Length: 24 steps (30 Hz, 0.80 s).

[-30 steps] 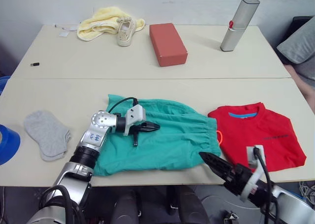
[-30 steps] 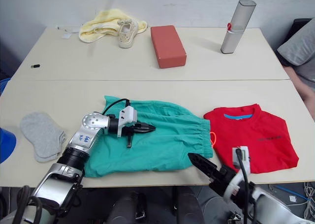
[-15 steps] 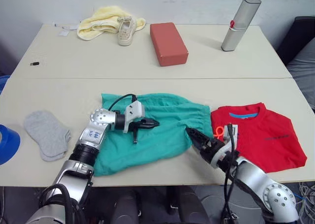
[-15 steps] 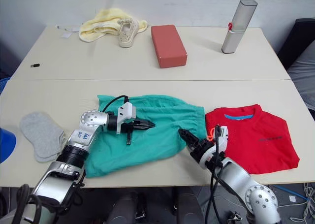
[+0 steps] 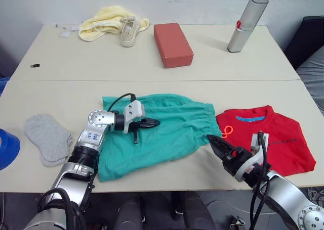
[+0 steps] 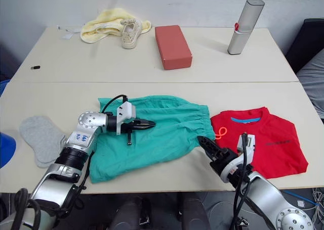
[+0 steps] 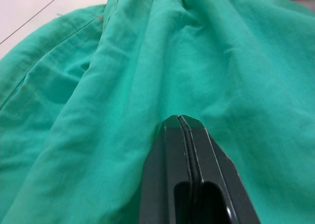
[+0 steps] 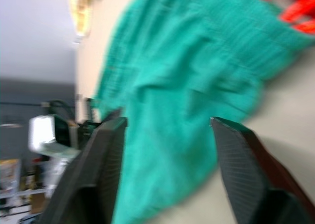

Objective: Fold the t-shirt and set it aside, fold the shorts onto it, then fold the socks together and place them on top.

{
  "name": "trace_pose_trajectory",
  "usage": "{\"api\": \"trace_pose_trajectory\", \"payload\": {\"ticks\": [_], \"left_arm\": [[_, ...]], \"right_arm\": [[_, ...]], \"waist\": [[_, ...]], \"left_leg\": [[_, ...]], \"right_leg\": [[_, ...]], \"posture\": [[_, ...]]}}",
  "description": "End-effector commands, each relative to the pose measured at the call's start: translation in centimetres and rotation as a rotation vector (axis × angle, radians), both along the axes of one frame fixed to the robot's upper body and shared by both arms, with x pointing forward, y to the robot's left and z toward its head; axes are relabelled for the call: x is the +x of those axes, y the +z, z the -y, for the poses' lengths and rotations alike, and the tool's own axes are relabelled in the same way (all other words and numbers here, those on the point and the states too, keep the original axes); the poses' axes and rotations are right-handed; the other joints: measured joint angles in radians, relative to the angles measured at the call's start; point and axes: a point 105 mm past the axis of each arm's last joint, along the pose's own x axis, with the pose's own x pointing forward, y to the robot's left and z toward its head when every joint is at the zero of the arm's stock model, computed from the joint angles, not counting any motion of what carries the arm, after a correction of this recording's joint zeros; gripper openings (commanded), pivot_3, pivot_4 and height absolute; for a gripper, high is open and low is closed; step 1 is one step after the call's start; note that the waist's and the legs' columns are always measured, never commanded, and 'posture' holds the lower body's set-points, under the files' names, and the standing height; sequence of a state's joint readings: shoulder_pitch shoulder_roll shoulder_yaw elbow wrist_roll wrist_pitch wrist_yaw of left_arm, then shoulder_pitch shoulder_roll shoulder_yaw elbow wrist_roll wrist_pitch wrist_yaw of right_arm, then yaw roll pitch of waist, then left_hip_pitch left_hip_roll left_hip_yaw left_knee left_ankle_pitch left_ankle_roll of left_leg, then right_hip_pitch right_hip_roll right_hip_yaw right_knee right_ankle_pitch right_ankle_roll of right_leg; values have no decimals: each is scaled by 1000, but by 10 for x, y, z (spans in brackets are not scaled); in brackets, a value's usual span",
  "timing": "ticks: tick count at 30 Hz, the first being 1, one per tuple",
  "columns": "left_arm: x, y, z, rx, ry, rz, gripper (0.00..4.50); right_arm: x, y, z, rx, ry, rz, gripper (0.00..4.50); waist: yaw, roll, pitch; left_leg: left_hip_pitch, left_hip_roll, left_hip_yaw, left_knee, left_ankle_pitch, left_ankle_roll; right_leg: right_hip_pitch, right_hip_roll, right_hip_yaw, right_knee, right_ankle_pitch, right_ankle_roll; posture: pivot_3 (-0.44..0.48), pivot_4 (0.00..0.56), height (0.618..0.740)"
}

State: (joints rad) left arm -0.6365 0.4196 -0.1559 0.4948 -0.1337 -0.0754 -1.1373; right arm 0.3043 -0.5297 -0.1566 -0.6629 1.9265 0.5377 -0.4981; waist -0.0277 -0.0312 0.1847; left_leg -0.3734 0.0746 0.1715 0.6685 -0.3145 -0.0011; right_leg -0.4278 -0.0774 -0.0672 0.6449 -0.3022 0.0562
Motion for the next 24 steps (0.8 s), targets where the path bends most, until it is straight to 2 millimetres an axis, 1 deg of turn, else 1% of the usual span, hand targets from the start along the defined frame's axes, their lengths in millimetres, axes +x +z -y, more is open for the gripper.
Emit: {"api": "trace_pose_trajectory", "payload": {"ticks": [1, 2, 6, 8, 11, 13, 16, 17, 19, 20, 23, 24], "left_arm": [[-1, 3, 2, -27, -9, 13, 0], [-2, 2, 2, -28, -11, 13, 0], [-3, 3, 4, -40, -22, 9, 0], [-5, 2, 4, -39, -32, 3, 0], [-5, 2, 7, -43, -46, -4, 0], [-5, 3, 9, -46, -53, -9, 0], [-4, 4, 12, -49, -57, -11, 0], [-5, 4, 12, -48, -63, -14, 0], [-8, 2, 11, -35, -78, -18, 0], [-8, 2, 10, -32, -75, -19, 0], [-8, 0, 5, -32, -59, -26, 0], [-9, -2, 3, -31, -55, -28, 0]], "right_arm": [[2, -5, 0, -24, -34, -52, 4149], [3, -7, -1, -28, -33, -66, 4474], [10, -2, -8, 6, -28, -40, 4474], [19, -6, -12, -11, -22, -27, 4474], [42, -11, -21, 5, -9, 4, 4474], [56, -12, -27, 20, 1, 23, 4474], [68, -14, -32, 25, 14, 38, 4474], [75, -13, -34, 33, 8, 50, 4474], [87, -15, -34, 32, -21, 66, 4085], [90, -18, -35, 25, -24, 70, 3831], [92, -23, -36, -5, -28, 90, 2815], [94, -23, -35, -12, -36, 106, 2410]], "waist": [[0, 0, 0], [0, 0, 0], [0, 0, 0], [0, 0, 0], [-2, 0, 0], [-2, 0, 0], [-2, -1, 0], [-4, -1, 0], [-5, -1, -1], [-5, -1, -1], [-3, -1, -1], [-4, -1, -1]], "left_leg": [[0, 0, 0, 0, 0, 0], [0, 0, 0, 0, 1, 0], [1, 0, 0, -1, 1, -1], [0, 0, 0, -1, 2, -1], [1, 0, 0, -1, 2, -1], [1, 0, 0, 0, 2, 0], [1, 0, 0, -1, 3, 0], [2, 0, 0, -1, 3, 0], [2, 0, 0, -1, 4, 0], [2, 1, 0, -1, 4, -1], [2, 1, 0, -2, 4, -1], [2, 1, 0, -2, 4, -1]], "right_leg": [[0, 0, 0, 0, 0, 0], [0, 0, 0, 0, 0, 0], [0, 0, 0, 0, 0, 0], [0, 0, 0, 1, 0, 0], [0, 0, 0, 0, 1, 0], [0, 0, 1, 0, 2, 0], [0, 0, 1, 0, 3, -1], [0, 1, 1, 0, 3, -1], [0, 1, 1, 1, 3, -2], [0, 1, 1, 1, 3, -2], [0, 1, 0, 0, 3, -2], [0, 1, 0, 0, 3, -2]], "posture": [[0, 150, 740], [0, 150, 740], [0, 150, 740], [0, 150, 740], [0, 150, 740], [0, 150, 740], [0, 150, 740], [0, 150, 740], [0, 150, 740], [0, 150, 740], [0, 150, 740], [0, 150, 740]]}}
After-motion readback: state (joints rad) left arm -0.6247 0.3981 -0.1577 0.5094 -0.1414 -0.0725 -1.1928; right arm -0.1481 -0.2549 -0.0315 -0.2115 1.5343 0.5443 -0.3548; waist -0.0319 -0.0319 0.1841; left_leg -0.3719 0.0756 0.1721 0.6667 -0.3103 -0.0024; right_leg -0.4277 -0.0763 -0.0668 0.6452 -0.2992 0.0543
